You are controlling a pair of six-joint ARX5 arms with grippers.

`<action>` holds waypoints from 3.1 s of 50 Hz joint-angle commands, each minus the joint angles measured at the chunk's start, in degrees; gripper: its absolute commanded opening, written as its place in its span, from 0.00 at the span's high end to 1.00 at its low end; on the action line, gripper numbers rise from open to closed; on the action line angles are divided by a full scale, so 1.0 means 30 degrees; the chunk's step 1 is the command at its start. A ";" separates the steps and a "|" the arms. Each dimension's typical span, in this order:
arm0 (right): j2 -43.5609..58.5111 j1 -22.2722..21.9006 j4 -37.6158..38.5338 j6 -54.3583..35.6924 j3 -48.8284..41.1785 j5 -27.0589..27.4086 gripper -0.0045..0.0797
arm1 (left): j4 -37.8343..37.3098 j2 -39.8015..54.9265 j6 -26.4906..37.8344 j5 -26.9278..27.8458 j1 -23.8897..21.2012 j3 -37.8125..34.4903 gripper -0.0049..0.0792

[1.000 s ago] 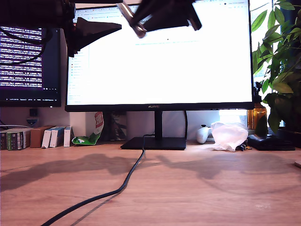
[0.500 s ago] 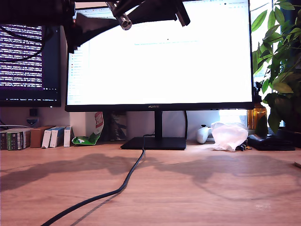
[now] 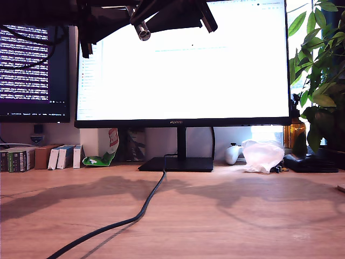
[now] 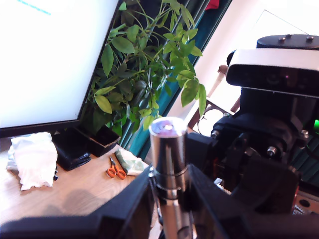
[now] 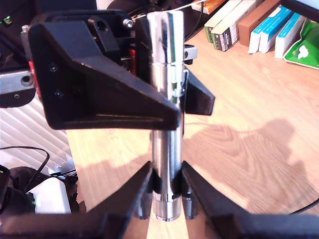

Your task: Pick the metallic laser pointer with your right arm, pass it to your left arm, then place it down to the left side of the table

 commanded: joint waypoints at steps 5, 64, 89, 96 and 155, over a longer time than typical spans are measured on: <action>-0.0066 0.0685 0.0692 0.0087 0.0233 -0.0670 0.68 | -0.0015 0.0357 0.0379 -0.0685 0.0284 0.0044 0.97; -0.0219 -0.1348 -0.8371 -0.5821 0.1668 0.0539 0.45 | -1.7682 0.0335 1.8484 -0.7803 0.1464 0.1982 0.97; -0.0219 -0.1231 -0.8320 -0.6499 0.1668 0.0423 0.46 | -2.5208 0.1603 2.9347 -1.8455 0.0809 0.3541 0.97; -0.0219 -0.1078 -0.8335 -0.6492 0.1668 0.0321 0.46 | -2.5769 0.2681 3.1729 -2.0181 0.0568 0.3541 0.97; -0.0219 -0.0328 -0.8000 -0.6528 0.1668 0.0299 0.46 | -2.6498 0.5100 3.6654 -2.4174 -0.0554 0.3541 0.42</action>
